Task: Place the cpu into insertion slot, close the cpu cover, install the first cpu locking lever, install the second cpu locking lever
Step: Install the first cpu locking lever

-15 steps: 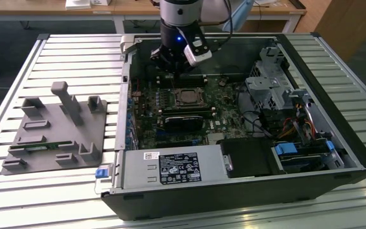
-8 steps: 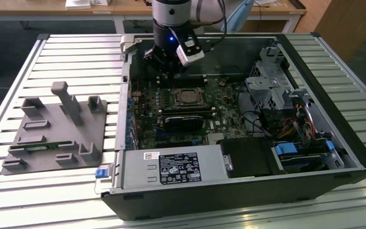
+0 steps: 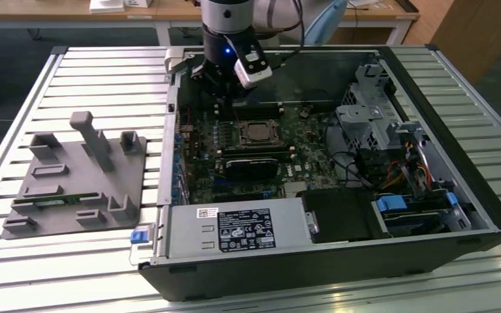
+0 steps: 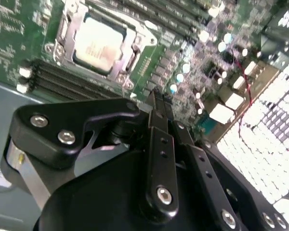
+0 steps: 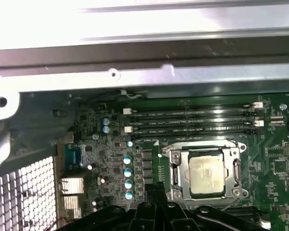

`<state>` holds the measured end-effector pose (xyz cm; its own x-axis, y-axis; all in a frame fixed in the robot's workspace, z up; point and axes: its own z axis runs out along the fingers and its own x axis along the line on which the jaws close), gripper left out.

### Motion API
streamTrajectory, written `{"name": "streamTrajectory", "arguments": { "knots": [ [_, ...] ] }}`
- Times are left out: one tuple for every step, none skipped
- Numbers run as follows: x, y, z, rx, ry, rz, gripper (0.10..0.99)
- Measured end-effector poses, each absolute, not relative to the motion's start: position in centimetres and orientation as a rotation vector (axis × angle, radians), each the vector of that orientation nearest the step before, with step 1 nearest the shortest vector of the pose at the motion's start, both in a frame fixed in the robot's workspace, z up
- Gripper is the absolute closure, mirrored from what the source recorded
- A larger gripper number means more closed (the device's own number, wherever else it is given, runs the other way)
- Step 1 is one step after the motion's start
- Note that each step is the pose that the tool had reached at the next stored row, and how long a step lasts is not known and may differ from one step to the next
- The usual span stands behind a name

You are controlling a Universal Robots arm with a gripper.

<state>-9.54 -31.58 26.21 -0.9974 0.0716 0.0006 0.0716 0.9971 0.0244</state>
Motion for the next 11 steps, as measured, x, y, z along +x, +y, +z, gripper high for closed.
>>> {"name": "streamTrajectory", "arguments": {
  "knots": [
    [-9.6, -31.4, 26.2, 0.113, 3.139, 0.038, 0.98],
    [-9.6, -31.2, 26.2, 0.112, 3.139, 0.039, 0.98],
    [-9.6, -31.0, 26.1, 0.112, 3.139, 0.039, 0.98],
    [-9.6, -30.8, 26.1, 0.111, 3.139, 0.039, 0.98],
    [-9.7, -30.6, 26.1, 0.11, 3.139, 0.038, 0.98],
    [-9.7, -30.4, 26.1, 0.109, 3.139, 0.038, 0.98],
    [-9.9, -30.3, 26.1, 0.109, 3.139, 0.039, 0.98],
    [-10.0, -30.2, 26.0, 0.109, 3.138, 0.039, 0.98],
    [-10.1, -30.2, 26.0, 0.108, 3.138, 0.039, 0.98],
    [-10.1, -30.1, 26.0, 0.108, 3.138, 0.039, 0.98],
    [-10.1, -30.1, 26.0, 0.108, 3.138, 0.038, 0.98]
  ]
}}
